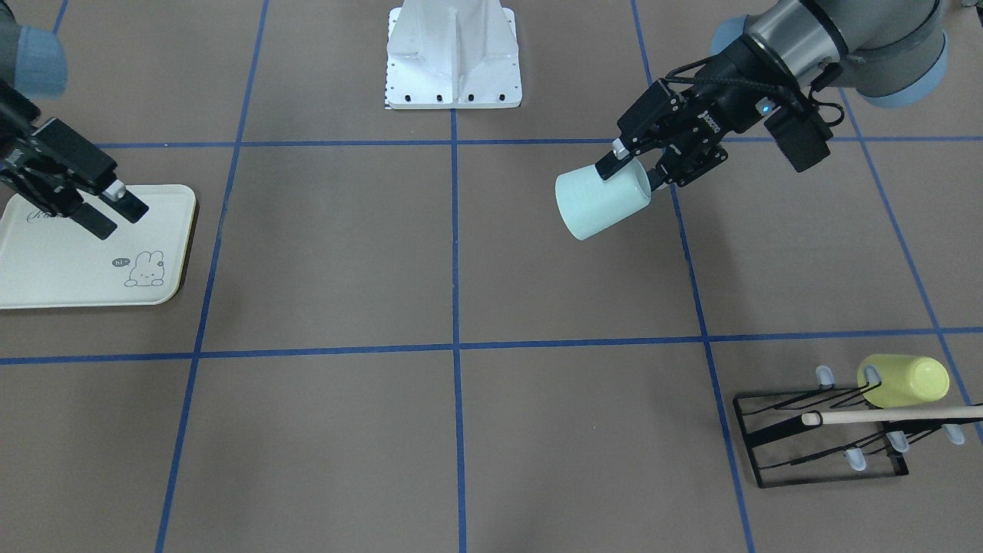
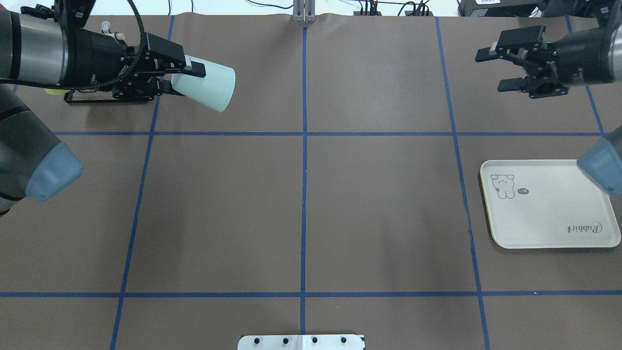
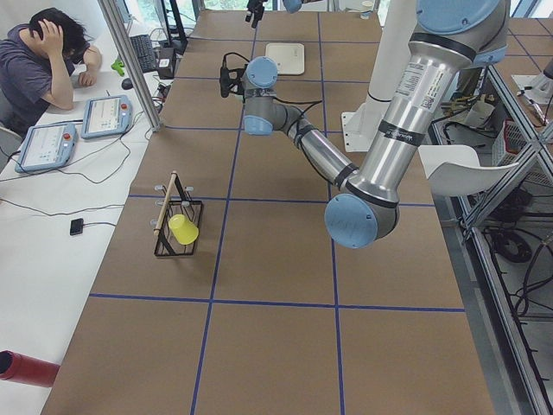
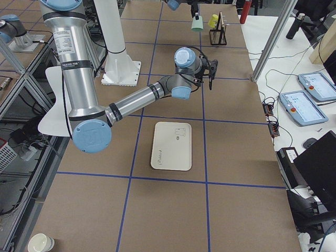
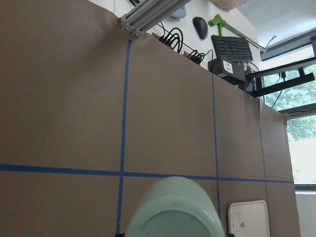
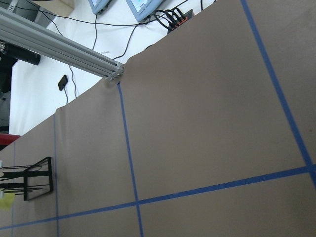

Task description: Left arm grabs green cup and hands to right arm on tray

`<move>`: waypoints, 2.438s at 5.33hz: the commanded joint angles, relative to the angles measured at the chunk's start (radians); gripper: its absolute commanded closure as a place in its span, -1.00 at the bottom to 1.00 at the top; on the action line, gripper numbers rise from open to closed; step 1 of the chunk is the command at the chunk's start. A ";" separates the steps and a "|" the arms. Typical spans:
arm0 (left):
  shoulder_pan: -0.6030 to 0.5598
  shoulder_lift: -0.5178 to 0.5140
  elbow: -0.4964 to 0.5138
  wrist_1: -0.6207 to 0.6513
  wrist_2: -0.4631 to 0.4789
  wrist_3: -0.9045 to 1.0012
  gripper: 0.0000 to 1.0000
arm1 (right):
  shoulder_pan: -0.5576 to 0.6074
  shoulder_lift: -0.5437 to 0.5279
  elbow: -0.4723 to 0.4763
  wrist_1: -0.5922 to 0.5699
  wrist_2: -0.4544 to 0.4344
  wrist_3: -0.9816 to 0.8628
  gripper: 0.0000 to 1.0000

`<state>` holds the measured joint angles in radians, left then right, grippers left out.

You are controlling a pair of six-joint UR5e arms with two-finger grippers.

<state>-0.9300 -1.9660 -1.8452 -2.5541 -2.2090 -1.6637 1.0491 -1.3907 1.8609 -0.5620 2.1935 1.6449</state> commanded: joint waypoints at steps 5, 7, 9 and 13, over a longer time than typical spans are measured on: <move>0.152 -0.066 0.000 -0.360 0.000 -0.392 -0.15 | -0.229 0.122 0.000 0.604 -0.246 0.411 -0.98; 0.152 -0.082 0.001 -0.509 0.006 -0.558 -0.15 | -0.334 0.127 0.007 0.692 -0.307 0.440 -0.99; 0.181 -0.082 0.023 -0.615 0.113 -0.637 -0.15 | -0.360 0.159 0.020 0.683 -0.307 0.440 -0.99; 0.200 -0.085 0.055 -0.614 0.114 -0.628 -0.15 | -0.397 0.243 0.023 0.578 -0.322 0.441 -0.92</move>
<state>-0.7312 -2.0502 -1.7906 -3.1679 -2.0955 -2.2919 0.6526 -1.1766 1.8810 0.0679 1.8755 2.0868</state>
